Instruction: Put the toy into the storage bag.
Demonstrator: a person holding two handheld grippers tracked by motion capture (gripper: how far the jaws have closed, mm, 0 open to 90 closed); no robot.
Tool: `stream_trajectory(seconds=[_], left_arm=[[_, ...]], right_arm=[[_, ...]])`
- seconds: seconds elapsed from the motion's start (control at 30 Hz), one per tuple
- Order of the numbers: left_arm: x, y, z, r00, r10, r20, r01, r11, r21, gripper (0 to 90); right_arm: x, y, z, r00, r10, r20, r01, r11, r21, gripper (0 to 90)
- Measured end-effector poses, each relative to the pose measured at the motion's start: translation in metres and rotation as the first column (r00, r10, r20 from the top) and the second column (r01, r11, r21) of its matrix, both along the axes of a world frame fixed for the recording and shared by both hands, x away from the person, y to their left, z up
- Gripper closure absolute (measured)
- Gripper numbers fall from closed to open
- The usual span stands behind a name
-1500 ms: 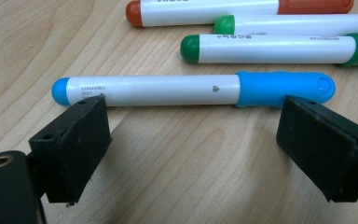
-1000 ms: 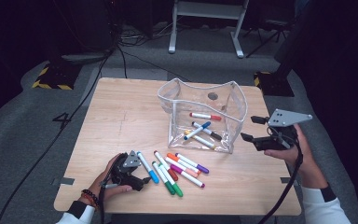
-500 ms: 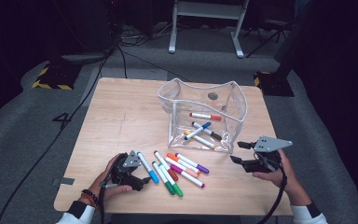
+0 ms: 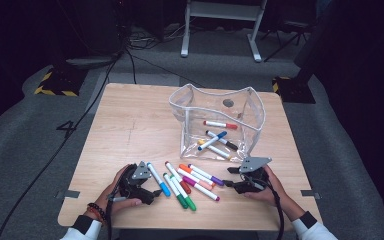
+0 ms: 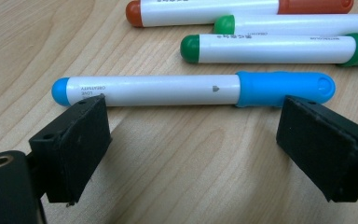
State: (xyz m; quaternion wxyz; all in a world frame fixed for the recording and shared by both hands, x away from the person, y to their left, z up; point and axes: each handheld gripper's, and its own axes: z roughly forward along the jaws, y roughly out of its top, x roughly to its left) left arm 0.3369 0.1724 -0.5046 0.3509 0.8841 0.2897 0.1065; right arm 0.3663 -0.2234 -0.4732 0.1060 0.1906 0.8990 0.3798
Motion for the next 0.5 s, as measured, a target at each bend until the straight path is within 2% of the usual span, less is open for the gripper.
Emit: stream_trajectory(seconds=[0.17, 0.27, 0.37, 0.5], left_arm=[[0.0, 0.0, 0.0, 1.0, -0.001, 0.0, 0.001, 1.0, 0.001, 10.1], [0.0, 0.0, 0.0, 1.0, -0.001, -0.001, 0.001, 1.0, 0.001, 10.1], [0.0, 0.0, 0.0, 1.0, 0.0, -0.001, 0.0, 1.0, 0.0, 10.0], [0.0, 0.0, 0.0, 1.0, 0.0, 0.0, 0.0, 1.0, 0.0, 10.1]], right_arm=[[0.007, 0.013, -0.006, 0.9997, 0.017, -0.017, -0.017, 0.9998, -0.001, 51.3], [0.011, 0.022, -0.011, 0.9992, 0.03, -0.028, -0.031, 0.999, -0.031, 51.4], [0.013, 0.028, -0.014, 0.9991, 0.039, -0.019, -0.04, 0.9975, -0.059, 52.6], [0.018, 0.031, -0.017, 0.9994, 0.029, -0.019, -0.031, 0.9971, -0.069, 54.6]])
